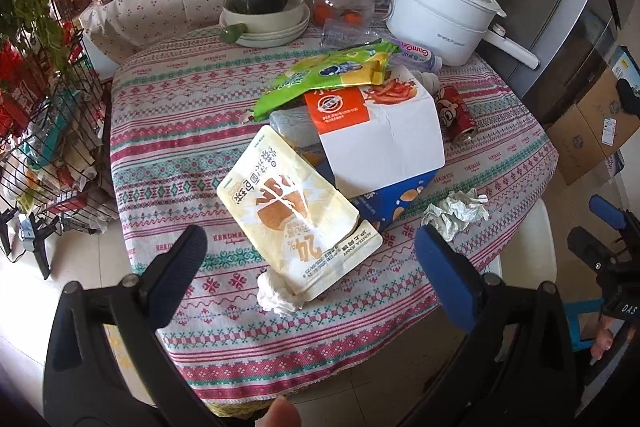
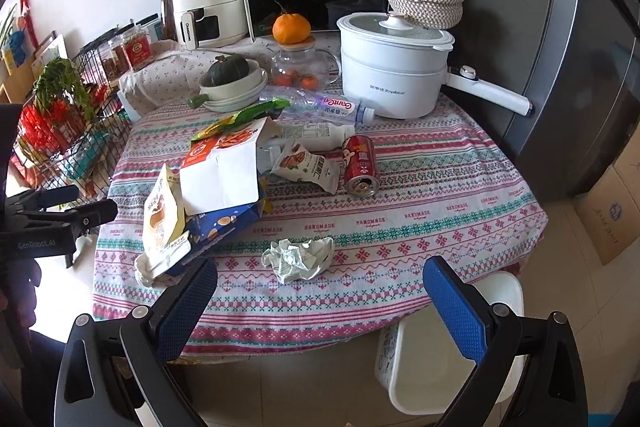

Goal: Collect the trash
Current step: 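Grasp the cream snack bag with the left gripper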

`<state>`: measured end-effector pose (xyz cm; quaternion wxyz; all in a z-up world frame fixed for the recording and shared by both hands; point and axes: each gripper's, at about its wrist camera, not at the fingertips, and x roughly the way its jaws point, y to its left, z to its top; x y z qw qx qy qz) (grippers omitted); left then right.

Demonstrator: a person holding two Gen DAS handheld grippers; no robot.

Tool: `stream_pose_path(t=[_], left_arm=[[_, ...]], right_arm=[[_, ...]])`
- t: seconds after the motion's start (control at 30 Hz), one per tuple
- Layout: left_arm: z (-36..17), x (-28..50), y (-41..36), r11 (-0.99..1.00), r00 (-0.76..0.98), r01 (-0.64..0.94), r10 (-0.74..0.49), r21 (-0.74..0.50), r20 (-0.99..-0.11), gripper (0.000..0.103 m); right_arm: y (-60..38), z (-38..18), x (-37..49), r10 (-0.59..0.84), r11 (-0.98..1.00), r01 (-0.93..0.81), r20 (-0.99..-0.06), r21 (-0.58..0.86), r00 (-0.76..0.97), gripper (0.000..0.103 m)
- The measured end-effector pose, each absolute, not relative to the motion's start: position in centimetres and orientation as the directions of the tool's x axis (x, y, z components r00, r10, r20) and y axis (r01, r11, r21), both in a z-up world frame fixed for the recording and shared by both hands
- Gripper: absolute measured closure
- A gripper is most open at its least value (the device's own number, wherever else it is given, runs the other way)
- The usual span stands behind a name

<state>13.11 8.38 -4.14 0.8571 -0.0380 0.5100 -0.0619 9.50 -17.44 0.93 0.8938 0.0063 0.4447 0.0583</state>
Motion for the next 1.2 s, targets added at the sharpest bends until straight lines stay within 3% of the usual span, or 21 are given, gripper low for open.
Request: stream_pose_path(t=[0.2,0.4,0.7,0.83,1.07,1.2], left_arm=[[-10.0,16.9,12.2,0.956,0.320,-0.096,-0.235,-0.278,-0.918,0.004],[-10.8,18.9,12.7,0.879,0.295,-0.200,-0.367,-0.432,-0.882,0.004],[-15.0,20.8,11.3,0.870,0.200,-0.282,-0.360,-0.405,-0.911,0.004],[-15.6,20.4,11.7,0.846,0.203,-0.307,-0.389,-0.436,-0.899,0.012],[-14.3,19.7,12.6,0.812,0.238,-0.288,-0.452,-0.507,-0.860,0.070],[-13.6,19.3,13.8,0.813,0.277,-0.263,-0.452,-0.520,-0.848,0.080]], right_arm=[[-19.7,-4.2,13.0,0.250,0.963,-0.023,-0.862,0.267,0.440,0.000],[-20.6,-6.1,15.8,0.266,0.945,0.075,-0.879,0.320,0.397,0.000],[-17.6,-6.1,18.8,0.284,0.941,0.054,-0.863,0.335,0.418,0.000],[-16.7,-6.4,19.7,0.291,0.940,0.042,-0.859,0.339,0.421,0.000],[-15.6,-6.4,21.0,0.360,0.917,-0.006,-0.820,0.399,0.444,0.000],[-15.2,-6.5,22.4,0.443,0.873,-0.023,-0.770,0.488,0.459,0.004]])
